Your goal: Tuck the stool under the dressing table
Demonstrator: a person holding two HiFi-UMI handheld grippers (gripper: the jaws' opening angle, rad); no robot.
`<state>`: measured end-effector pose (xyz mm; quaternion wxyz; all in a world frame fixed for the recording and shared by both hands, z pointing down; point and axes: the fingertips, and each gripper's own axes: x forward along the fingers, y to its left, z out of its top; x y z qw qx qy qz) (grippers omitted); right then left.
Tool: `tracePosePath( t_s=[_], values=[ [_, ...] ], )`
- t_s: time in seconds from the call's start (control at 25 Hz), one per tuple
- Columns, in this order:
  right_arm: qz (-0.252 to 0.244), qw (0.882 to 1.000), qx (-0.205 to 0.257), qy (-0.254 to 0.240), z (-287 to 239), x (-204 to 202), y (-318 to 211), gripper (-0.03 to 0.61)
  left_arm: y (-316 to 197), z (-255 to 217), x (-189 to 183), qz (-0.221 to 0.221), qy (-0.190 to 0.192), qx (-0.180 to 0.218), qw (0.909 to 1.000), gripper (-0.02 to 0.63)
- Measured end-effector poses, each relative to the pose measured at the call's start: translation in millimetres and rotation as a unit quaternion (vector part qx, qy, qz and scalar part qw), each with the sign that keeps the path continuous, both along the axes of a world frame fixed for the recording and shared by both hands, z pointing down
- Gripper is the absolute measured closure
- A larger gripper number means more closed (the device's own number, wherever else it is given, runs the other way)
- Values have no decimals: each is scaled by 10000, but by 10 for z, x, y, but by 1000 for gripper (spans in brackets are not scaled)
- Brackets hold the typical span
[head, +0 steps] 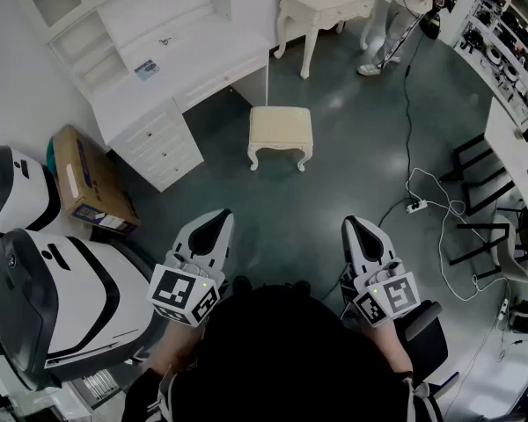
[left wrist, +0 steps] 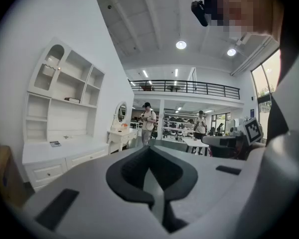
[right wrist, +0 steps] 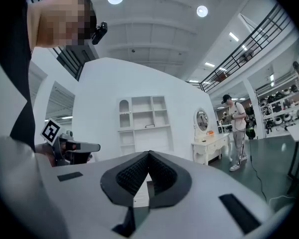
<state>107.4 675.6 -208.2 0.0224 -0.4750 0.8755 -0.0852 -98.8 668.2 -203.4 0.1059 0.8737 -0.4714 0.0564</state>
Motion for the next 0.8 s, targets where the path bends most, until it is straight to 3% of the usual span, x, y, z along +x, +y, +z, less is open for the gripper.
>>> tracePosePath(
  t_s=[0.32,0.48,0.8],
  values=[
    [15,9999,6,104,-11,-335,-82,561,-148,-58,-412,-277,130,253,9992,607],
    [73,9994,108,321,-60,-616,-90,560,-153,14,-571,-39,179,163,9997,607],
    [368,9990,-248,44,132,-959,-28,560,-151,182,-858,360,240,-2,9991,607]
  ],
)
